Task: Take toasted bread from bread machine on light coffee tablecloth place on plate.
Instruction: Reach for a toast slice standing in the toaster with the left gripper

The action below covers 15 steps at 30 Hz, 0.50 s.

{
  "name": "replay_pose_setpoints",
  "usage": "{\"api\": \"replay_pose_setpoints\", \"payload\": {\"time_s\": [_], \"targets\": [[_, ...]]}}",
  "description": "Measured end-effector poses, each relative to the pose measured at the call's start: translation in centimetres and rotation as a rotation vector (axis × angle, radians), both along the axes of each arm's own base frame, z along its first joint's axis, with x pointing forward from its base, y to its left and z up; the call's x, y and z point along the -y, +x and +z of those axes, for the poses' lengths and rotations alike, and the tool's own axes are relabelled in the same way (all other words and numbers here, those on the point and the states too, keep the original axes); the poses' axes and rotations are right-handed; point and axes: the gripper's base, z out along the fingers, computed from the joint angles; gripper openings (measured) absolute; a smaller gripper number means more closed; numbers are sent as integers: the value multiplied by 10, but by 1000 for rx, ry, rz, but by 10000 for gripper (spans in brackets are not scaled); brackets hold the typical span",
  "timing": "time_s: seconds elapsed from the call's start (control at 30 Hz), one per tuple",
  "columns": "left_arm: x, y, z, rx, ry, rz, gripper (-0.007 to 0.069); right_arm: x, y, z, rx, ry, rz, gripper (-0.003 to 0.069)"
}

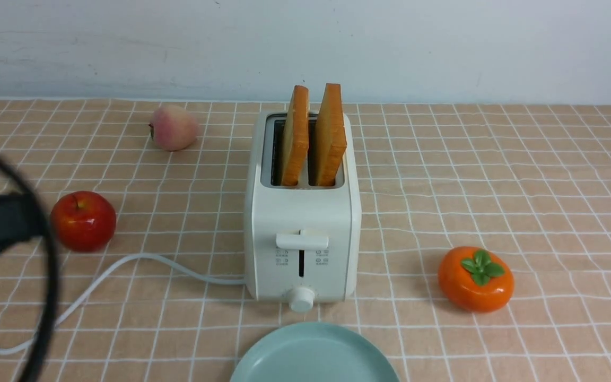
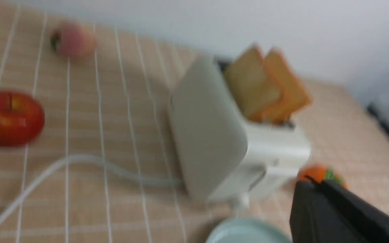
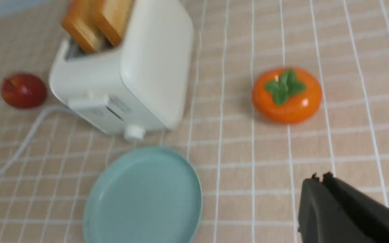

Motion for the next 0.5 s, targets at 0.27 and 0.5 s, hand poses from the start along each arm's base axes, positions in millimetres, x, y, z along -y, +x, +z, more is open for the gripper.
{"api": "replay_pose_setpoints", "payload": {"time_s": [0.27, 0.5], "targets": [[13, 66, -13, -305, 58, -131, -14, -1, 12, -11, -101, -28, 32, 13], [62, 92, 23, -202, 151, -294, -14, -1, 11, -10, -94, -30, 36, 24]]}}
